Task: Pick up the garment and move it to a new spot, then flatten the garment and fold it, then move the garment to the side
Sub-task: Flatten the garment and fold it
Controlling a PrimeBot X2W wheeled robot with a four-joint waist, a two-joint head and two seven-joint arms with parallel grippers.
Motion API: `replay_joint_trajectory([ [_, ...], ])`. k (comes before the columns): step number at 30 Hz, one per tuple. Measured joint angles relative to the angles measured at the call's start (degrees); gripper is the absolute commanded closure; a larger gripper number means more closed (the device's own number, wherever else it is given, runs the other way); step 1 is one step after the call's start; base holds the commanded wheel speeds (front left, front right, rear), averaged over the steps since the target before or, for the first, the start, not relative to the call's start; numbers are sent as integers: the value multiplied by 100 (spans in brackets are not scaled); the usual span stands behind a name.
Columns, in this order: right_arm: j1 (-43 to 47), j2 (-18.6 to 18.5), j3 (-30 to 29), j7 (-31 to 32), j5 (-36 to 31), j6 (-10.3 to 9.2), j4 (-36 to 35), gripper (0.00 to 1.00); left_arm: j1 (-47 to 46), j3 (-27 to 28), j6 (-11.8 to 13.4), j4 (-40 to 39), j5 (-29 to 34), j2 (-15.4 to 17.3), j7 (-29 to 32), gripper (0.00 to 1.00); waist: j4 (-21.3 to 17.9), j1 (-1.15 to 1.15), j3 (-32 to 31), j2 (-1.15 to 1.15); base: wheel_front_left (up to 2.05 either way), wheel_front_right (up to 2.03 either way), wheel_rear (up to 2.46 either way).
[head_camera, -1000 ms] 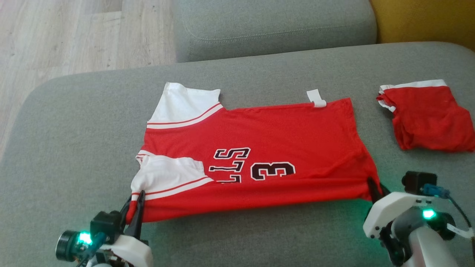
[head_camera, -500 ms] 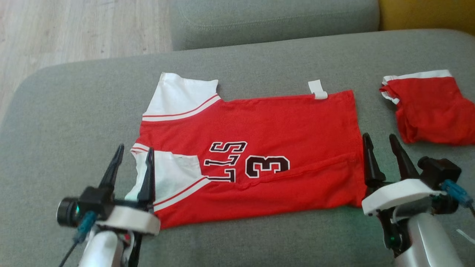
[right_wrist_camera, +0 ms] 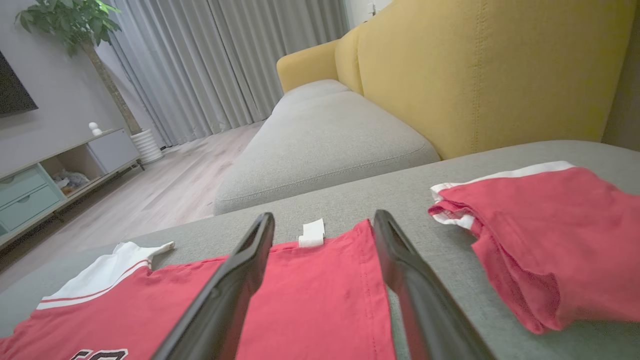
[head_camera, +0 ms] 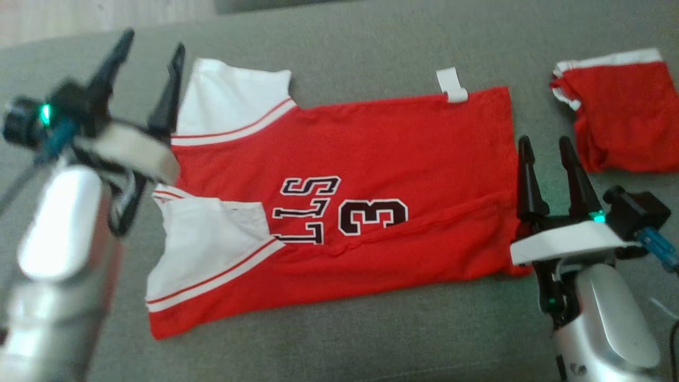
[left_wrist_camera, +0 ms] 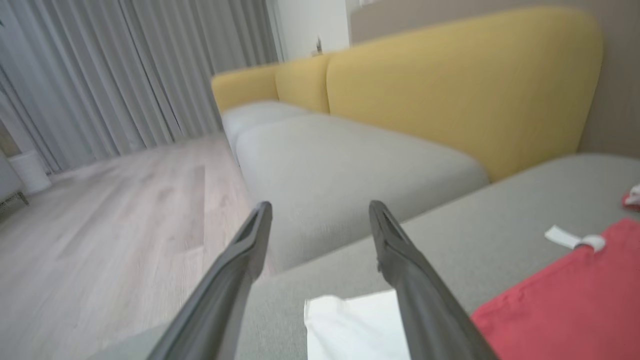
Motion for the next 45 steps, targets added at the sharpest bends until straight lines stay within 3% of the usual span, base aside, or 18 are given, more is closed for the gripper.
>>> replay_joint_trajectory([
  [9,-427,-3,431,-157,270,0,-59,0,-1601,-1701,-46,1293,-1355,995,1614,0,-432,0,796,0,0,0,0],
  [14,-500,-4,497,-205,368,0,-97,0,-2050,-2210,-46,1730,-1879,1411,1929,0,-701,0,1176,0,0,0,0],
  [30,-561,-2,515,-223,590,0,-414,0,-2817,-3002,-46,2404,-2878,1736,2202,0,-1108,-2,1799,0,0,0,0],
  [32,-589,-2,483,-223,590,0,-434,0,-2849,-3127,-47,2402,-3026,1744,2281,76,-1095,-2,1810,0,0,0,0],
  [33,-609,-2,458,-223,588,0,-442,0,-2861,-3160,-49,2391,-3101,1731,2304,100,-1080,-2,1812,0,0,0,0],
  [39,-613,-2,279,-224,420,0,-453,0,-2893,-3361,-47,2390,-3418,1650,1997,100,-908,-1,1730,0,0,0,0],
  [45,-612,-3,97,-222,121,0,-358,0,-2891,-3492,-47,2293,-3415,1508,888,100,-660,-1,1444,0,0,0,0],
])
